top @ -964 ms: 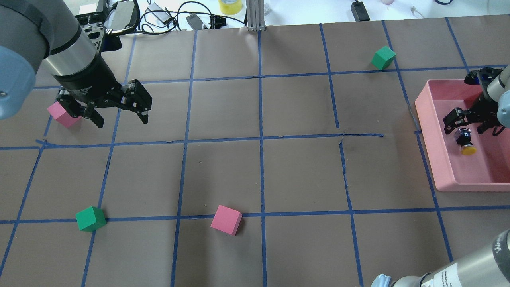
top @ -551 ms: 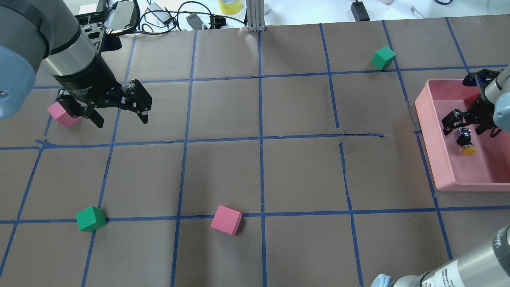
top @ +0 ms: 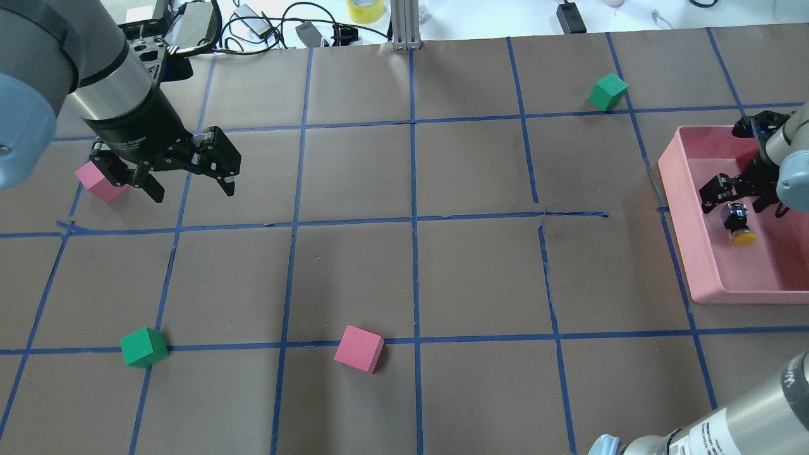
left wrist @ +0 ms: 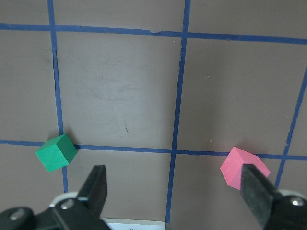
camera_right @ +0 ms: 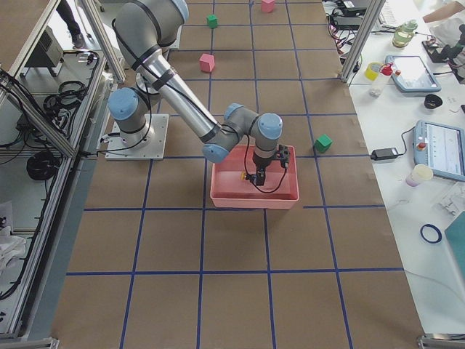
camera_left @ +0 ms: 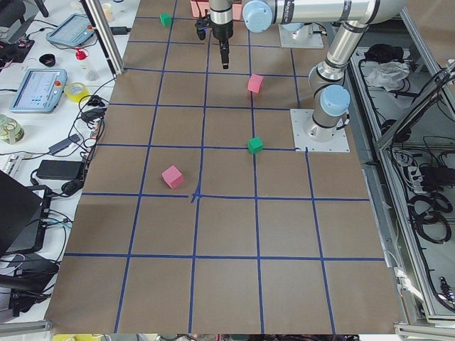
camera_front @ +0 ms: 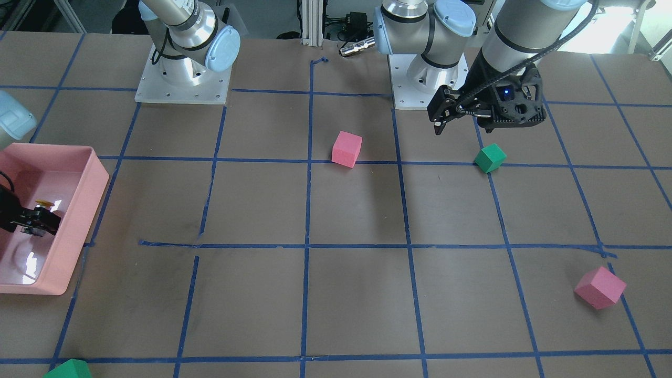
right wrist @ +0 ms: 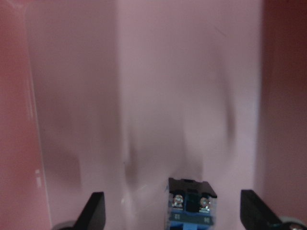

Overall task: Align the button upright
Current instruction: 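Lower the right gripper into the tray and grasp the button's blue body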

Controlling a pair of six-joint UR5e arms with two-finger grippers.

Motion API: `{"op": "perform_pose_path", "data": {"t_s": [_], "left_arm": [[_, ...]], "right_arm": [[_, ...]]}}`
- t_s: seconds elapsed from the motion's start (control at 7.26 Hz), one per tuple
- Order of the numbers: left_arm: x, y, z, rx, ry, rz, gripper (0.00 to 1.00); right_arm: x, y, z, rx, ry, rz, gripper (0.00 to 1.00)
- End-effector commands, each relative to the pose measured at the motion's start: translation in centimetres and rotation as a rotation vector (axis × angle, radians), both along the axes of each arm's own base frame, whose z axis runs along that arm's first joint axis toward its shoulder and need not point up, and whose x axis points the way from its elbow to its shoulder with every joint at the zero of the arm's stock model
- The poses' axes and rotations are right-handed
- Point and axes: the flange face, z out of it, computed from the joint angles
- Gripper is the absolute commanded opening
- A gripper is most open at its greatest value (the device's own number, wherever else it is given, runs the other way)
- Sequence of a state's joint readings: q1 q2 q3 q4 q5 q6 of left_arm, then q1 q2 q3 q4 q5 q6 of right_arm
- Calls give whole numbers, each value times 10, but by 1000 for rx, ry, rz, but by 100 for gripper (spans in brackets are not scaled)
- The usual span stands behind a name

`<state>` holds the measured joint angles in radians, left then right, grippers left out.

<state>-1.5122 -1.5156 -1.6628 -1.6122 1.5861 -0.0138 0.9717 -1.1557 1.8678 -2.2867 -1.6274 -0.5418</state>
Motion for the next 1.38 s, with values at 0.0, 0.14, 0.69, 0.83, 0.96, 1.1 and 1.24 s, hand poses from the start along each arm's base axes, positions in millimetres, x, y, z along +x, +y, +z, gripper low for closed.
{"op": "perform_pose_path", "data": {"t_s": [0.0, 0.14, 0.69, 0.83, 0.96, 1.1, 1.24], "left_arm": [[1, 0, 0, 0, 0, 1, 100], [0, 0, 0, 0, 0, 0, 100], [1, 0, 0, 0, 0, 4, 100], [1, 0, 0, 0, 0, 3, 100], [2, -1, 0, -2, 1, 6, 100], [4, -2, 3, -9, -1, 10, 100], [5, -1, 3, -9, 1, 12, 100]], "right_arm": [[0, 0, -1, 2, -1, -1, 94], [1, 1, -1, 7, -1, 2, 67], [1, 3, 3, 21, -13, 17, 0], [2, 3, 5, 36, -25, 31, 0], [0, 0, 20, 12, -8, 37, 0], [2, 4, 48, -18, 9, 36, 0], [6, 5, 90, -56, 34, 36, 0]]}}
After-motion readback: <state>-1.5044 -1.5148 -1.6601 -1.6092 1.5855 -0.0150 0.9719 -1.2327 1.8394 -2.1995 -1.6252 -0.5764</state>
